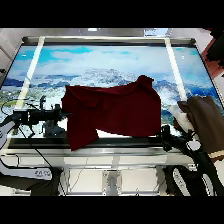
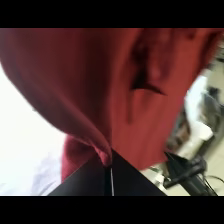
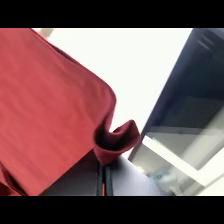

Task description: Fold the shirts.

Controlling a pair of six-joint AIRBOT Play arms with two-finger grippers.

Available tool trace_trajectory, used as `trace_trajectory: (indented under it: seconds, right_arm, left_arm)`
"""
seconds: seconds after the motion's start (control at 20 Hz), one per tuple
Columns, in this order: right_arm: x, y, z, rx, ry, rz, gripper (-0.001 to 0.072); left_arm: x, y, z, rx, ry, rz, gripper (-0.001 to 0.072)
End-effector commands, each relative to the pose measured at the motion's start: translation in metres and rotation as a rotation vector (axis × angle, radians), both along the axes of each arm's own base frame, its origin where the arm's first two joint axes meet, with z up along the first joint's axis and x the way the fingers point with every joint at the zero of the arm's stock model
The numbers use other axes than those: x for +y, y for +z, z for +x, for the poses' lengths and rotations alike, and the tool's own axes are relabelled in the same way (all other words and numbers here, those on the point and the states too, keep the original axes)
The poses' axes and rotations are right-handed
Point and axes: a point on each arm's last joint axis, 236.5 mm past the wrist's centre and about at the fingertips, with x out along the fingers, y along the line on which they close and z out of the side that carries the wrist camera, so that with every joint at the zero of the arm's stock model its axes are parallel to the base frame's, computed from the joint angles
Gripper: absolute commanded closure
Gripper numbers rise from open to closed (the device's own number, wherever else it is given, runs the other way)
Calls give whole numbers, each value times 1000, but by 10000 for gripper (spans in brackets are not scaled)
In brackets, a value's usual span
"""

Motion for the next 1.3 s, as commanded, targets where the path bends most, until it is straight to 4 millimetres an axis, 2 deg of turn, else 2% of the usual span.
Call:
trace_trajectory:
  seconds: [0.0,0.1,0.15,0.25,0.35,0.45,0.55,0.65,0.75,0.85,0.95,1.0,1.05,1.1,1.15,1.2,1.25]
  right_arm:
    - [2,30,30,-176,42,-18,683]
    - [7,79,60,-377,167,-97,685]
    - [8,109,74,-475,251,-174,685]
    - [10,173,93,-636,398,-325,685]
    - [6,249,101,-775,480,-498,685]
    - [-1,335,93,-930,489,-687,684]
    - [-8,420,66,-1076,436,-868,685]
    - [-21,487,29,-1150,341,-1033,686]
    - [-36,541,-11,-1198,246,-1214,686]
    - [-45,584,-49,-1229,171,-1368,687]
    - [-49,609,-75,-1240,132,-1455,687]
    - [-51,616,-83,-1239,118,-1482,687]
    - [-55,621,-88,-1230,101,-1515,687]
    - [-61,622,-88,-1205,91,-1546,687]
    - [-66,618,-83,-1171,97,-1560,687]
    - [-71,605,-69,-1112,137,-1550,688]
    - [-75,583,-48,-1033,206,-1511,688]
  left_arm:
    - [-14,61,23,-240,10,-164,689]
    - [-10,127,47,-441,108,-274,690]
    - [-3,169,56,-557,169,-330,691]
    - [10,254,55,-781,234,-388,691]
    - [17,329,31,-985,214,-342,691]
    - [22,396,-6,-1131,203,-266,691]
    - [23,455,-48,-1256,219,-182,691]
    - [10,499,-87,-1349,215,-102,691]
    - [-16,529,-116,-1416,159,-26,691]
    - [-40,550,-135,-1444,95,51,691]
    - [-56,562,-146,-1480,55,199,690]
    - [-60,562,-146,-1476,48,314,691]
    - [-55,557,-141,-1444,66,447,691]
    - [-38,549,-130,-1381,121,615,691]
    - [-12,542,-121,-1301,199,755,691]
    - [17,532,-113,-1215,274,863,692]
    - [39,518,-106,-1133,312,916,691]
